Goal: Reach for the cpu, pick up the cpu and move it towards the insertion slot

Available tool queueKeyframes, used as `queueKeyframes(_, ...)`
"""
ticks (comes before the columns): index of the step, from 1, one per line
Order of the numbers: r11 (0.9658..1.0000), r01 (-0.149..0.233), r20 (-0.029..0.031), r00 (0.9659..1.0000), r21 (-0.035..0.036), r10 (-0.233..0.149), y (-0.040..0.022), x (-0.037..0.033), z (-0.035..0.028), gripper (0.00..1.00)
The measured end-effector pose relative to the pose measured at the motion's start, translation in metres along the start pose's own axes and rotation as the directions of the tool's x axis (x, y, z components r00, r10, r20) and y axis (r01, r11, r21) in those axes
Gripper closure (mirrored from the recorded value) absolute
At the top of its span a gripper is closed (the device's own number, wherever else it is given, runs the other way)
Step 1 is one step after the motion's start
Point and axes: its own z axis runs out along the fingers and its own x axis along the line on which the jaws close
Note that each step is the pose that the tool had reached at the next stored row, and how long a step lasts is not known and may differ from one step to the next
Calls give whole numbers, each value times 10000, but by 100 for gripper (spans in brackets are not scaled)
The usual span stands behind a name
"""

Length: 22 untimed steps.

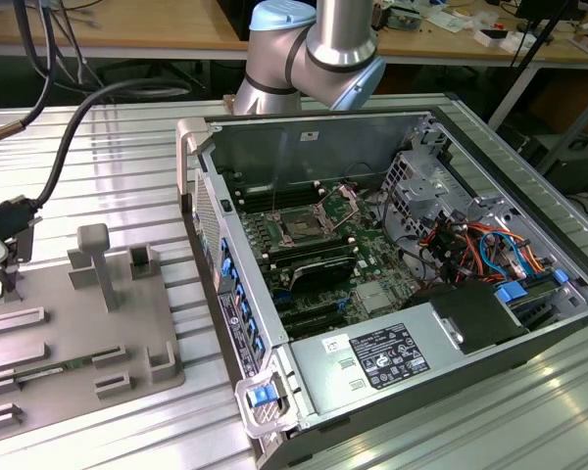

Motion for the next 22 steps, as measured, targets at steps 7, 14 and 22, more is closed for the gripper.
queueKeyframes(7,10000,0,-1,10000,0,0,2,1,-49,45)
queueKeyframes(14,10000,0,1,10000,-1,0,4,1,-114,45)
queueKeyframes(22,10000,-1,-4,10000,1,1,5,1,-132,45)
